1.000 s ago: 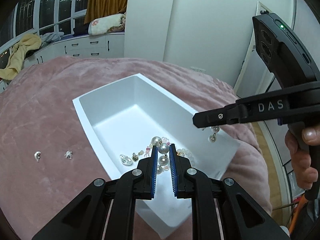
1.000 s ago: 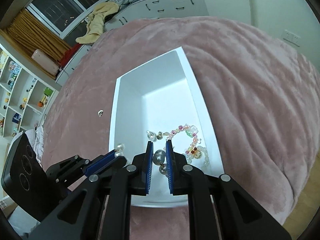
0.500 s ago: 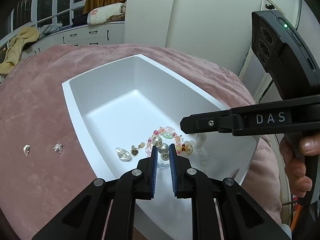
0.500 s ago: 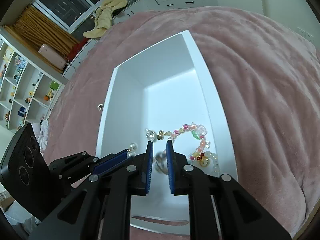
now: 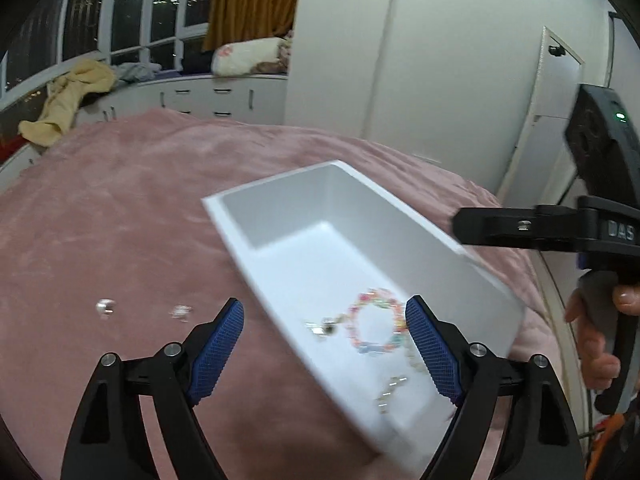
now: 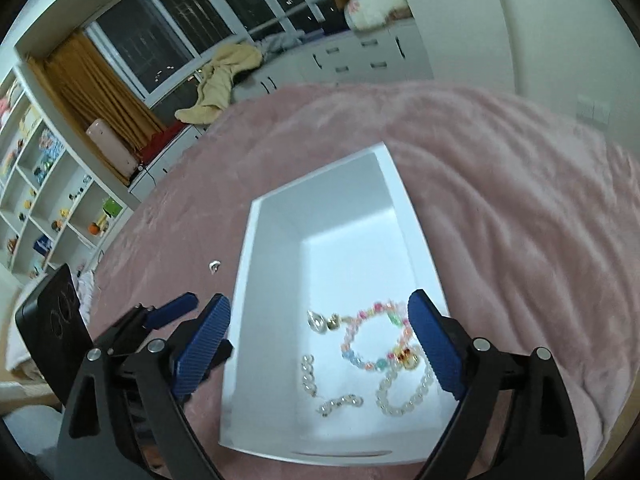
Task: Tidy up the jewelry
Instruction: 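Open the left tool over the box while the right tool releases its earring inside, then grasp the silver crescent earring with the left tool while the right grasps a flower earring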
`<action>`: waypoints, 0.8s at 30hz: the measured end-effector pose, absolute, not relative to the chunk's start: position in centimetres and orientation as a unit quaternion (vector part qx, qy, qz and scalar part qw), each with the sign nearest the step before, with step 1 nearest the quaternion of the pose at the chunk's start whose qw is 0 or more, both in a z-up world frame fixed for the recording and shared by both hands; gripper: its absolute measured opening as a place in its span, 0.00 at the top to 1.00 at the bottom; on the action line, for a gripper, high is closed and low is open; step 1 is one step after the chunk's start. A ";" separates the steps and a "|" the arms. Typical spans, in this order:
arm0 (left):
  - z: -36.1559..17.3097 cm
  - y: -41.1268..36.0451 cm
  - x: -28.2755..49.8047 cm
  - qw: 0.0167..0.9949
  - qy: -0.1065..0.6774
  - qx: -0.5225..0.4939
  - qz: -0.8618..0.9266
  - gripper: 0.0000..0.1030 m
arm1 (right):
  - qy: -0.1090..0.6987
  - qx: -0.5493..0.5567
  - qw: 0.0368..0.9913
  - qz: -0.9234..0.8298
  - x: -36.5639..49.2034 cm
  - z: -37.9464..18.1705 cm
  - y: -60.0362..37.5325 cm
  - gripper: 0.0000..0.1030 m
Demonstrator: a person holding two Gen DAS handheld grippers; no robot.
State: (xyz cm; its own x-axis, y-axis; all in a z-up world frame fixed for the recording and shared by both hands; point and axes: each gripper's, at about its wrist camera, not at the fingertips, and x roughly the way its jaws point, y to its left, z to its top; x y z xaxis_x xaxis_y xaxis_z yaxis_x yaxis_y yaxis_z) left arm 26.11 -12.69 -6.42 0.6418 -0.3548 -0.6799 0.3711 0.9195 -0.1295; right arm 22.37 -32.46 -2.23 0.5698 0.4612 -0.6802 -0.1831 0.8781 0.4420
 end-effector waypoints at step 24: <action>-10.3 6.9 30.9 0.921 0.387 -0.012 -0.038 0.17 | 0.268 -0.048 0.930 0.246 16.8 -3.7 -9.4 0.13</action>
